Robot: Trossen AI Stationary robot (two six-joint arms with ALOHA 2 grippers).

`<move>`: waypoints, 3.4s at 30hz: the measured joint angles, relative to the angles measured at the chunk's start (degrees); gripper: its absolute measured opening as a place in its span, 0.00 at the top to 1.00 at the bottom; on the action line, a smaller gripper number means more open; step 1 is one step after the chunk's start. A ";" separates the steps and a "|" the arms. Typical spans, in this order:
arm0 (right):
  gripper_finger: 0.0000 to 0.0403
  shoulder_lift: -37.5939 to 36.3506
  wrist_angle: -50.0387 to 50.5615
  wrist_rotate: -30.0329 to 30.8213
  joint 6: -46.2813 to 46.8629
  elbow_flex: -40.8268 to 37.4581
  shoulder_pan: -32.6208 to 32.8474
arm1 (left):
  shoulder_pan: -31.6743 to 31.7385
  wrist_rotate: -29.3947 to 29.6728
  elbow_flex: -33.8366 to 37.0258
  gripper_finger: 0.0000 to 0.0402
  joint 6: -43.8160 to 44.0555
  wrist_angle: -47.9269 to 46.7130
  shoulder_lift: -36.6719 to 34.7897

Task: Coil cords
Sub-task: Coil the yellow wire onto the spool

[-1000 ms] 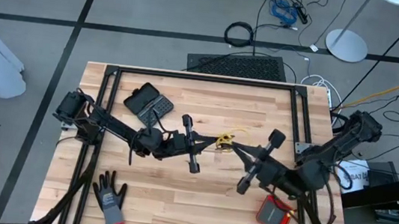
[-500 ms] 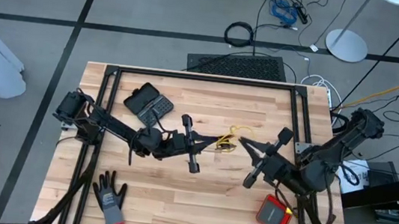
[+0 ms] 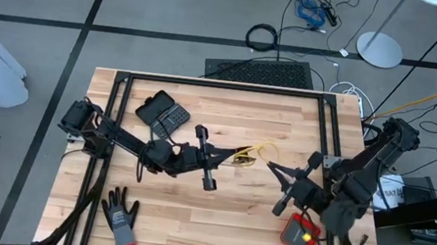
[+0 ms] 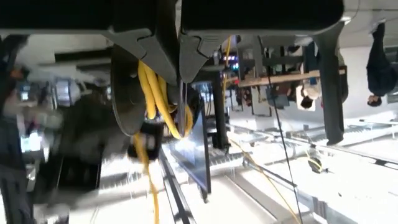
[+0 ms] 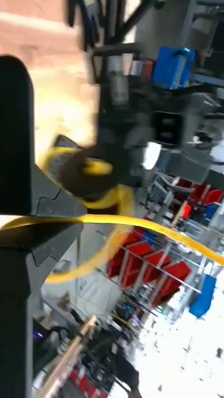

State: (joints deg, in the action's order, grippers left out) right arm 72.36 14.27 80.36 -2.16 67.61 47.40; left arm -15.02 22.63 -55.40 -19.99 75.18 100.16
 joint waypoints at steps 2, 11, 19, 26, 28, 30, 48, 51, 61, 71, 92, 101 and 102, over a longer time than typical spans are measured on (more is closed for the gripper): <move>1.00 0.00 8.00 -1.63 9.48 0.00 -0.02 | -0.03 0.01 0.00 1.00 0.02 1.51 0.00; 1.00 2.14 30.92 -15.42 37.90 0.00 -0.02 | -0.03 -0.02 0.00 1.00 -0.39 3.86 -0.02; 1.00 7.26 31.93 -24.57 40.29 0.00 -2.61 | -0.03 -0.04 0.00 1.00 -0.25 5.58 -0.02; 1.00 12.62 32.03 -31.12 40.16 0.00 -6.43 | -0.16 -0.97 0.00 1.00 0.08 6.83 -0.02; 1.00 14.02 31.98 -31.32 39.65 0.00 -7.41 | -0.15 -1.01 0.00 1.00 0.10 6.84 -0.02; 1.00 15.15 31.53 -31.59 38.67 0.00 -8.31 | -0.14 -1.01 0.00 1.00 0.11 6.72 -0.02; 0.72 16.20 27.99 -34.21 34.99 0.00 -6.12 | -0.14 -1.09 -0.07 1.00 -0.28 5.86 -0.15; 0.63 16.03 27.89 -33.75 35.80 0.00 -4.45 | -0.14 -1.05 -0.07 1.00 -0.28 5.40 -0.15; 0.54 9.82 21.84 -16.64 32.01 0.00 3.22 | -0.01 -0.61 -0.07 1.00 -0.39 4.86 -0.15; 0.58 8.83 22.45 2.39 32.00 0.02 7.81 | -0.01 -0.61 -0.07 1.00 -0.41 4.87 -0.15; 0.53 12.13 50.90 3.90 64.67 0.02 1.53 | -0.50 1.38 -0.07 1.00 -4.29 5.42 -0.15; 0.62 12.13 50.40 4.99 66.76 -3.03 -0.96 | -0.51 -1.07 -0.07 1.00 -1.42 6.11 -0.15; 0.64 12.13 50.08 5.55 68.07 -4.09 -0.96 | -0.51 -1.09 -0.07 1.00 -1.42 6.36 -0.15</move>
State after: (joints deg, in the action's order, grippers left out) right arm 84.49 64.35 85.91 65.91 63.53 46.44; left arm -15.53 21.54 -55.46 -21.41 81.54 100.01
